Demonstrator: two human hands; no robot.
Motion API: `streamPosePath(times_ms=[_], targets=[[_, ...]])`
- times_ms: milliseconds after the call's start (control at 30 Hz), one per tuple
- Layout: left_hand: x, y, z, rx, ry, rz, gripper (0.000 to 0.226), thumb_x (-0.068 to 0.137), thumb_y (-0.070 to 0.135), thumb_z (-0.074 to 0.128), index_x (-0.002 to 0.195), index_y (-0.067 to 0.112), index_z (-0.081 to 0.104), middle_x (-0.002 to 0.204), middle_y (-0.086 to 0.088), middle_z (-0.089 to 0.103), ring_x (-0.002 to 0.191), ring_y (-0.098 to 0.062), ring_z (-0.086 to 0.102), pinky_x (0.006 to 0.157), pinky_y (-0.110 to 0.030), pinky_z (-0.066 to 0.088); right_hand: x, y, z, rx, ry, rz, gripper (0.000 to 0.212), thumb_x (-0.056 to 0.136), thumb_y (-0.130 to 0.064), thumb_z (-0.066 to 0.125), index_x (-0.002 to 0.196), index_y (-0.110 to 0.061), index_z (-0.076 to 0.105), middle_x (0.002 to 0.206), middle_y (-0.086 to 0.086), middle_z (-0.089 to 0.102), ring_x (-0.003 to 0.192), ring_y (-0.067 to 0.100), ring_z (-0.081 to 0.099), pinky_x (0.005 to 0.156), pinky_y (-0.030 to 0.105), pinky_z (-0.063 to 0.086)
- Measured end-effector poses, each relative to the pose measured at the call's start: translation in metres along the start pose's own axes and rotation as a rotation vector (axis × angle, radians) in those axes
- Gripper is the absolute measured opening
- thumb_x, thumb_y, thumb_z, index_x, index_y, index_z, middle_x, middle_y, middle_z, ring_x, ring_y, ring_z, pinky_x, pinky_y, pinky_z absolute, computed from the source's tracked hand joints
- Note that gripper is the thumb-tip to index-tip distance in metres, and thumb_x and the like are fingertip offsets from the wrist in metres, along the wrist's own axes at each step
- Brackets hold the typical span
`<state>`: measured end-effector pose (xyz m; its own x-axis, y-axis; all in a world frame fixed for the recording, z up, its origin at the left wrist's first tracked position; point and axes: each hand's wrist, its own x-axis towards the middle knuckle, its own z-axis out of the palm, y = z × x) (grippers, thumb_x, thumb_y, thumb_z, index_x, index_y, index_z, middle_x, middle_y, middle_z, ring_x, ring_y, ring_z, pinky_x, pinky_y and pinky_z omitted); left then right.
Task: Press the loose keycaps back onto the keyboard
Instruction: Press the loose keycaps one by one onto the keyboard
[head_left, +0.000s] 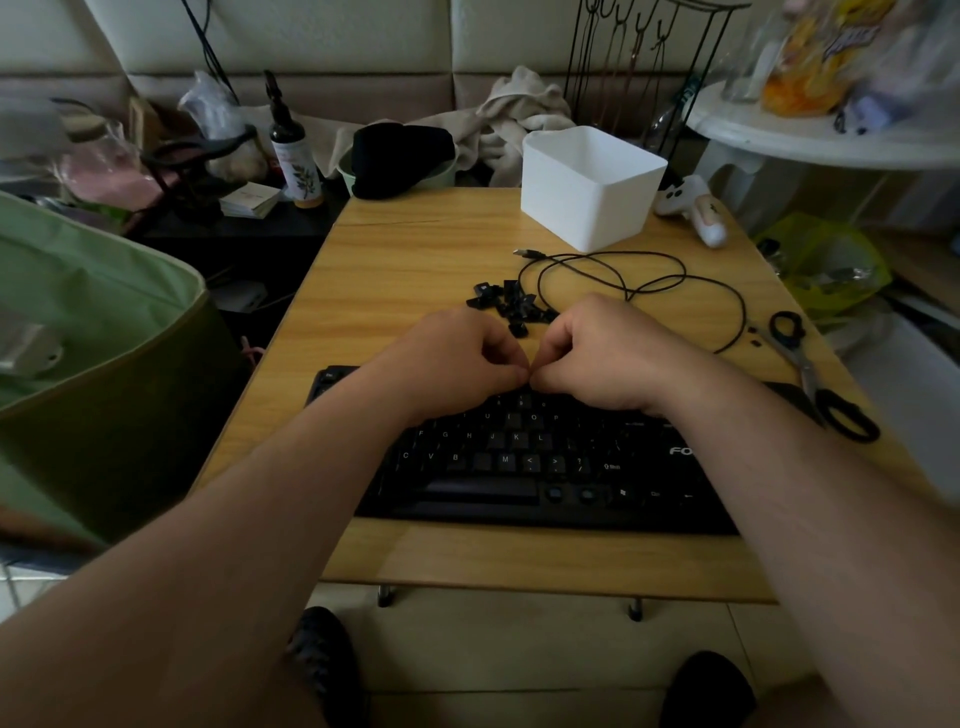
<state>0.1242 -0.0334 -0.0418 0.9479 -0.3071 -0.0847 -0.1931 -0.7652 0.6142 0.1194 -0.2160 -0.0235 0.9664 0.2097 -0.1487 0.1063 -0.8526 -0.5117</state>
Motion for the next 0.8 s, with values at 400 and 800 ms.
streamPosePath(times_ms=[400, 800], targets=[[0.004, -0.001, 0.002, -0.031, -0.002, -0.026, 0.004, 0.085, 0.031, 0.083, 0.086, 0.033, 0.079, 0.086, 0.014, 0.074, 0.085, -0.002, 0.068, 0.079, -0.026, 0.056, -0.001, 0.001, 0.005, -0.008, 0.027, 0.005, 0.014, 0.079, -0.025, 0.082, 0.068, -0.028, 0.074, 0.069, -0.013, 0.066, 0.068, 0.005, 0.060, 0.055, 0.021, 0.040], [0.033, -0.006, 0.005, 0.154, 0.173, -0.005, 0.025, 0.093, 0.034, 0.067, 0.116, 0.044, 0.069, 0.108, 0.009, 0.062, 0.089, -0.008, 0.058, 0.068, -0.026, 0.047, 0.007, 0.018, 0.007, 0.199, 0.159, 0.017, 0.011, 0.081, -0.022, 0.079, 0.071, -0.026, 0.076, 0.067, -0.013, 0.069, 0.067, 0.006, 0.063, 0.060, 0.023, 0.043]])
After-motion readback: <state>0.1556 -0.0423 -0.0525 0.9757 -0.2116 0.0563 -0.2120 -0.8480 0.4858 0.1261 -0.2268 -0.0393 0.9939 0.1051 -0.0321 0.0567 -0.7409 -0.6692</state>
